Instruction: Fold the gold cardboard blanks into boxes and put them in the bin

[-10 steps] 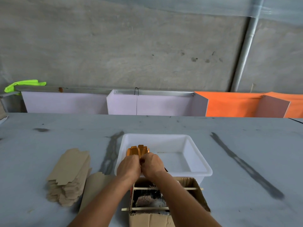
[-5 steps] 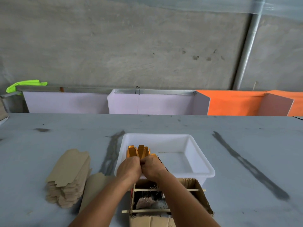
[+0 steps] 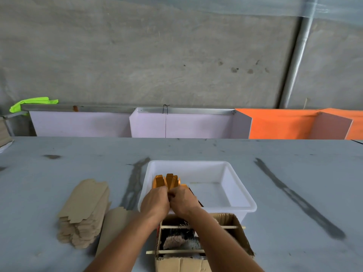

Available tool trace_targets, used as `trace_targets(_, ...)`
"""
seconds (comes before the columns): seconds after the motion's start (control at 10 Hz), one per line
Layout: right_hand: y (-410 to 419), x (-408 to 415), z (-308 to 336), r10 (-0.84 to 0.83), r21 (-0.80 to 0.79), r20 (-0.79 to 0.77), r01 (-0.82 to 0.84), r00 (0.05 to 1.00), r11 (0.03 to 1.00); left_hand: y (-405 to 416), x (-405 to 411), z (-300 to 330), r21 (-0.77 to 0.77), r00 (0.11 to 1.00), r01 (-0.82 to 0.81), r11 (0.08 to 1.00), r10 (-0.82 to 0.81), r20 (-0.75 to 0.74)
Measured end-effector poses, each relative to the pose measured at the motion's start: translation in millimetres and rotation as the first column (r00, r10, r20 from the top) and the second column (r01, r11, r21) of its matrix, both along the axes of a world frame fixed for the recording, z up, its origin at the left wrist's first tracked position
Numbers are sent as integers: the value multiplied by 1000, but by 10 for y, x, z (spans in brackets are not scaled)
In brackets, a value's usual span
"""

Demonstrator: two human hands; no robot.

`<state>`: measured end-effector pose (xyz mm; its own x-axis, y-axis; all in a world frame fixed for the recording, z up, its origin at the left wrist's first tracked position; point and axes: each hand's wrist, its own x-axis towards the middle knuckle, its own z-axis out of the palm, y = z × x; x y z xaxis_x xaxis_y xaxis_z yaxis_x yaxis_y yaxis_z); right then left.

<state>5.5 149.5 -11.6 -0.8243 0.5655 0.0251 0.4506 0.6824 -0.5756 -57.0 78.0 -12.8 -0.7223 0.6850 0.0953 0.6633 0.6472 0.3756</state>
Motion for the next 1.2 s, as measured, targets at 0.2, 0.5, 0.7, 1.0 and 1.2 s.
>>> trace_targets(0.2,-64,77,77,-16,21,-80,17,997,1000,-36,101,86,42,1000,-13,999,13,-3)
trace_targets(0.5,-175,451,349,-95,51,-248,111,964,993,-187,399,329,149,997,80,986,-76,-33)
trace_targets(0.7,-336,657,473,-99,35,-310,115,946,993,-337,623,469,170,996,79,982,-70,-61)
trace_targets(1.0,-498,840,577,-100,-20,-332,99,938,995,-520,784,548,225,994,105,969,-95,-54)
trace_targets(1.2,-584,1083,660,-69,-64,-407,47,911,997,-655,905,556,309,989,143,940,-126,-73)
